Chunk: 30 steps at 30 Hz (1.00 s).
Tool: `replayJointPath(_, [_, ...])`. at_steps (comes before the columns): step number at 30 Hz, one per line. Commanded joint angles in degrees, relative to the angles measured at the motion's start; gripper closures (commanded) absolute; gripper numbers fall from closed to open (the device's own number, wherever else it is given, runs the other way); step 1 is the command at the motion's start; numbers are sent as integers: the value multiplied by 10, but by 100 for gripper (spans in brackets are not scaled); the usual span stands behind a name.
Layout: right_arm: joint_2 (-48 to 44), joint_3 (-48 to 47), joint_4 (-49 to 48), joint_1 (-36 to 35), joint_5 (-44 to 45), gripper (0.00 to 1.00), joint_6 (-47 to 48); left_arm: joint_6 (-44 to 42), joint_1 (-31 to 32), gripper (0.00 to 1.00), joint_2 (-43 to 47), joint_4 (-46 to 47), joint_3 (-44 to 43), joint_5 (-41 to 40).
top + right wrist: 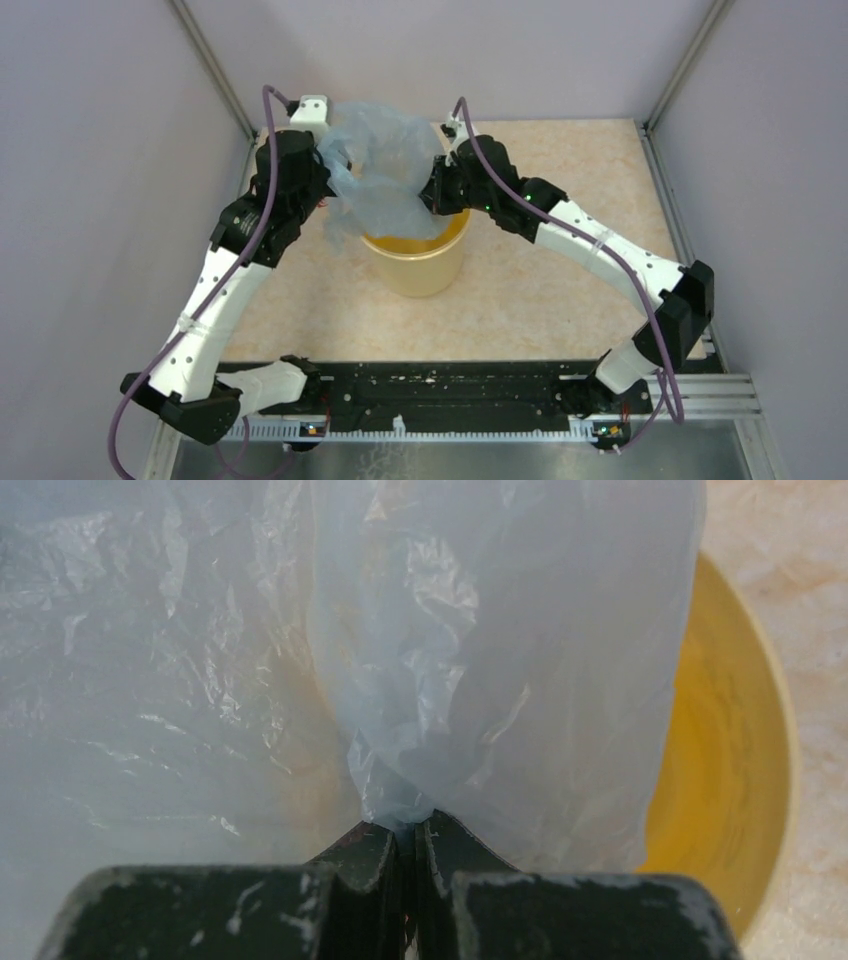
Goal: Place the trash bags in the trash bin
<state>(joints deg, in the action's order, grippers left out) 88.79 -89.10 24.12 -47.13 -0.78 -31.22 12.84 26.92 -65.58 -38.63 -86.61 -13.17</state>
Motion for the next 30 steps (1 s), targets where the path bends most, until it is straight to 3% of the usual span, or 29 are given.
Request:
replayJointPath(1, [1,32,-16,-10,5,99,-17,-9,-2,100,-13,11,-24,18])
replayJointPath(6, [-2,47,5,-10,5,94,-16,-8,-3,100,-31,22,-30,30])
replayJointPath(13, [-45,15,40,-11,24,60,2,-10,-2,100,-46,29,-30,30])
replayJointPath(21, [-77,-20,104,-13,62,35,13,-12,-2,100,-62,32,-32,30])
replayJointPath(30, [-77,-73,177,-12,137,20,62,-10,-3,100,-67,31,-32,31])
